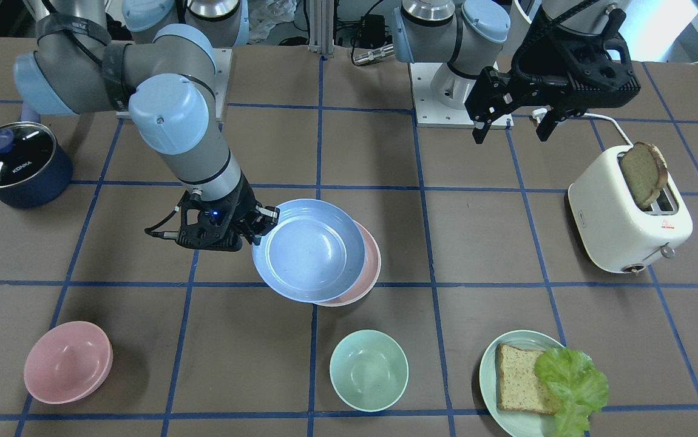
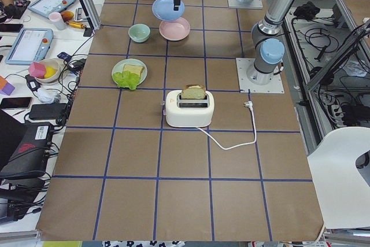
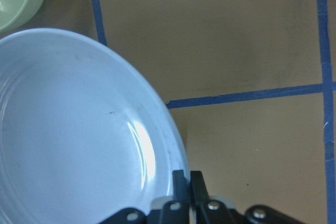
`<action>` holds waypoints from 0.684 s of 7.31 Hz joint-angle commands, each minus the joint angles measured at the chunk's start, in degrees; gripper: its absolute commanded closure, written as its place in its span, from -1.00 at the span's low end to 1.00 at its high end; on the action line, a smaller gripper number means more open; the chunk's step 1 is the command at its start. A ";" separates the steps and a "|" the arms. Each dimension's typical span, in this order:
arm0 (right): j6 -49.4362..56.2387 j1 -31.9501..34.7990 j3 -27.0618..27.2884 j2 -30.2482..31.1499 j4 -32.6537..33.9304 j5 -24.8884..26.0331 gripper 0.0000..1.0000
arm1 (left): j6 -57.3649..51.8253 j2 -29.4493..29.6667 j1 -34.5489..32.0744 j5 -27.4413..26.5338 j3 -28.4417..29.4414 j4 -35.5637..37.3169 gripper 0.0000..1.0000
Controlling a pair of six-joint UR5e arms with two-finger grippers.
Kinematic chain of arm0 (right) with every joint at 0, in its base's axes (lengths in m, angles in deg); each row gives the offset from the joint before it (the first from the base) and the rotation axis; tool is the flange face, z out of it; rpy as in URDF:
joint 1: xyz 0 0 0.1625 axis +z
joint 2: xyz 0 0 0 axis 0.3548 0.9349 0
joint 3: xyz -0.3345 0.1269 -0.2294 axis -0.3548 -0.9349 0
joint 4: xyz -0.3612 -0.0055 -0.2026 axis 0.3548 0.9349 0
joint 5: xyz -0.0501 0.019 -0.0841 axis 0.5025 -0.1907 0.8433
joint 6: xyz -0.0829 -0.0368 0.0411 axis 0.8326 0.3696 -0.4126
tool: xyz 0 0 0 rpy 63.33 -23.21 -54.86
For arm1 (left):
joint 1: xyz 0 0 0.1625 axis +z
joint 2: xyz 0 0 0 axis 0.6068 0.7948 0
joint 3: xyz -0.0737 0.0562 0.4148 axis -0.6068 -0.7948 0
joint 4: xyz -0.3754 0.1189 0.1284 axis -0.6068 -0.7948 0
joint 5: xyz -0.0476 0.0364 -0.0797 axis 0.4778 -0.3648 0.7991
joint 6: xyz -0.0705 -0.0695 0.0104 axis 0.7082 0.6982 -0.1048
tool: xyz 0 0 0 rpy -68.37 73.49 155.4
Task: Stack three plates with pink and blue
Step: 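Lower the blue plate onto the pink plate with the right gripper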
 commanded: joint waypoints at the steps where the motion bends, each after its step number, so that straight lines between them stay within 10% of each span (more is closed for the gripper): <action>1: -3.10 3.50 0.05 -1.45 0.18 0.81 1.00 | 0.00 -0.03 0.00 0.09 -0.04 0.00 -1.00; 5: -4.53 3.78 1.28 -3.92 0.79 0.46 1.00 | 0.00 -0.03 0.00 0.26 0.05 0.09 -1.00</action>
